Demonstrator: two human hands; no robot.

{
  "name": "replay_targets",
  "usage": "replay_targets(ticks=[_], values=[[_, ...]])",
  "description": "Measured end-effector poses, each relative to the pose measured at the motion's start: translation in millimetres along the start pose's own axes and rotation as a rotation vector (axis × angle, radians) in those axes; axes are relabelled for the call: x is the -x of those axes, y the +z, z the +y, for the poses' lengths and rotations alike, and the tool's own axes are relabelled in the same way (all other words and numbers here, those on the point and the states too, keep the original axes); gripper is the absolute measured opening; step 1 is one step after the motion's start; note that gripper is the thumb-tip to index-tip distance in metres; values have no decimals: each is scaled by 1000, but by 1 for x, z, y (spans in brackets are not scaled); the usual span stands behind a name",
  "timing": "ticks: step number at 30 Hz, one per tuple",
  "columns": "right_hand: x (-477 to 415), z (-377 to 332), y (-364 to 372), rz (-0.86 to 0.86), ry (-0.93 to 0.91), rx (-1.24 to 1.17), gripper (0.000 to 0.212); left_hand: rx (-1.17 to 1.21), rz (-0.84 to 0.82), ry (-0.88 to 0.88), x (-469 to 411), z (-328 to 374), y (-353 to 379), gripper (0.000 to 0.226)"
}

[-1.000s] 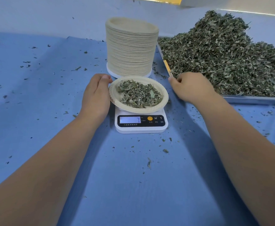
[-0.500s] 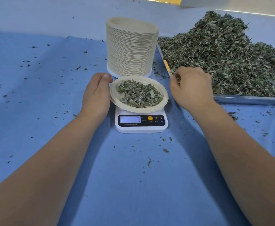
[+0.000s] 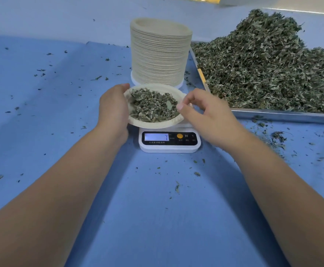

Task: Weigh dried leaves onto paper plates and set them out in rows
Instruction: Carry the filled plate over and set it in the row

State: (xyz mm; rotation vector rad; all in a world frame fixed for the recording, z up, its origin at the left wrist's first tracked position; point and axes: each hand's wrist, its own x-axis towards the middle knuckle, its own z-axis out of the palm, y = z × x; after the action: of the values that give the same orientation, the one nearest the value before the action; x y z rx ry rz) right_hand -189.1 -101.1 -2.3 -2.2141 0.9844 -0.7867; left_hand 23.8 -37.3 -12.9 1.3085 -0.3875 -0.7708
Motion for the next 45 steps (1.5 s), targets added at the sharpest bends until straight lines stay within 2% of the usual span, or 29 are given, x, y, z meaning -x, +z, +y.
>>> replay_targets(ticks=[4, 11, 15, 21, 27, 29, 31, 33, 35, 37, 41, 45], values=[[8, -20, 13, -165, -125, 116, 34, 105, 130, -58, -6, 18, -24, 27], [-7, -87, 70, -190, -331, 128, 37, 120, 259, 19, 0, 52, -112, 33], [-14, -127, 136, -279, -373, 97, 35, 3, 425, 84, 3, 68, -193, 28], [-20, -194, 252, -443, -445, 69, 42, -199, 545, 125, 14, 86, -332, 19], [-28, -266, 346, -516, -547, 82, 39, -322, 665, 140, 21, 106, -470, 30], [-31, -287, 372, -550, -593, 112, 39, -394, 765, 194, 32, 108, -508, 27], [-34, -306, 397, -562, -627, 131, 41, -381, 955, 278, 45, 108, -537, 28], [-38, -326, 424, -559, -648, 115, 41, -315, 1124, 348, 51, 115, -557, 28], [-37, -349, 451, -549, -671, 94, 43, -247, 1186, 339, 54, 123, -564, 20], [-38, -373, 480, -535, -697, 88, 48, -172, 1232, 332, 53, 128, -570, 20], [-43, -422, 539, -533, -717, 139, 55, -45, 1235, 304, 50, 125, -574, 46], [-51, -468, 594, -558, -731, 160, 60, 7, 1232, 325, 46, 122, -574, 46]])
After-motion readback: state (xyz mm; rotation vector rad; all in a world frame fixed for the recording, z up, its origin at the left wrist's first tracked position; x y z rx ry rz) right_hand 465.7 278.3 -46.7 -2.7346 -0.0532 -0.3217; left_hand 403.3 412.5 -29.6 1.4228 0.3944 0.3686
